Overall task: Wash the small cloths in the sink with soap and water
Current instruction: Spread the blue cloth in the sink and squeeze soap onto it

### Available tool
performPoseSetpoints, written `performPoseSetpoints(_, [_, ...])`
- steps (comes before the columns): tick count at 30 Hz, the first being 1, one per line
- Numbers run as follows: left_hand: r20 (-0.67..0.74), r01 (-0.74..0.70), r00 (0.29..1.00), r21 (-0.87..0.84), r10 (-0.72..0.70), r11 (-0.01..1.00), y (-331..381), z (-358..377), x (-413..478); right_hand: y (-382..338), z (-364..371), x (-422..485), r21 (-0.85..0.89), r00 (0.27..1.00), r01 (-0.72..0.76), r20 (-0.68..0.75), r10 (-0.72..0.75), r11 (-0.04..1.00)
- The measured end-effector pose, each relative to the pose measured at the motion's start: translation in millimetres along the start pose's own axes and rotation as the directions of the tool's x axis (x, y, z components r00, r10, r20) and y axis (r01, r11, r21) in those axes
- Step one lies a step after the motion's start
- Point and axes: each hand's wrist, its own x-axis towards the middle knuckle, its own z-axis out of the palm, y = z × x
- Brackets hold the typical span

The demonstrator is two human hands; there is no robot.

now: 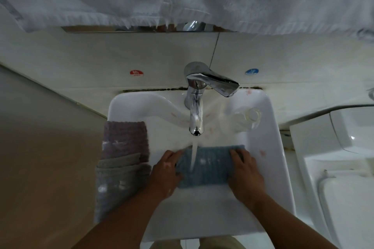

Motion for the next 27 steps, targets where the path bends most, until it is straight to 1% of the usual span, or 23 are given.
performPoseSetpoints(4, [-0.05, 0.072, 0.996, -0.024, -0.073, 0.997, -13.1, -13.8, -5.5, -18.2, 4.2, 11.2, 0.018, 0.998, 0.067, 0.005, -0.067, 0.998])
performPoseSetpoints(7, [-0.095, 0.16, 0.983, 0.011, -0.159, 0.987, -22.2, -16.9, -16.7, -33.5, 11.4, 14.6, 0.028, 0.995, 0.095, 0.0, -0.095, 0.995])
performPoseSetpoints(12, [-0.107, 0.239, 0.966, 0.037, -0.234, 0.97, -22.8, -19.9, -39.4, -45.9, 23.2, 6.7, 0.061, 0.989, 0.148, 0.012, -0.149, 0.987])
performPoseSetpoints(15, [-0.115, 0.231, 0.968, 0.051, -0.224, 0.972, -27.7, -17.6, -51.2, -46.2, 28.2, -2.8, 0.077, 0.982, 0.186, 0.033, -0.188, 0.98])
performPoseSetpoints(18, [-0.103, 0.217, 0.972, 0.053, -0.21, 0.975, -33.2, -15.3, -57.3, -42.3, 29.8, -11.9, 0.07, 0.978, 0.193, 0.07, -0.198, 0.979])
performPoseSetpoints(21, [-0.056, 0.18, 0.983, 0.046, -0.178, 0.983, -32.2, -15.0, -57.5, -33.2, 26.7, -20.1, 0.066, 0.978, 0.179, 0.099, -0.185, 0.982])
performPoseSetpoints(24, [0.005, 0.134, 0.991, 0.038, -0.135, 0.99, -23.8, -12.0, -48.7, -17.5, 23.5, -23.6, 0.052, 0.987, 0.137, 0.077, -0.141, 0.989])
performPoseSetpoints(27, [0.014, 0.082, 0.996, 0.055, -0.083, 0.995, -11.0, -6.8, -32.1, -0.2, 17.0, -22.5, 0.05, 0.995, 0.093, 0.016, -0.094, 0.994])
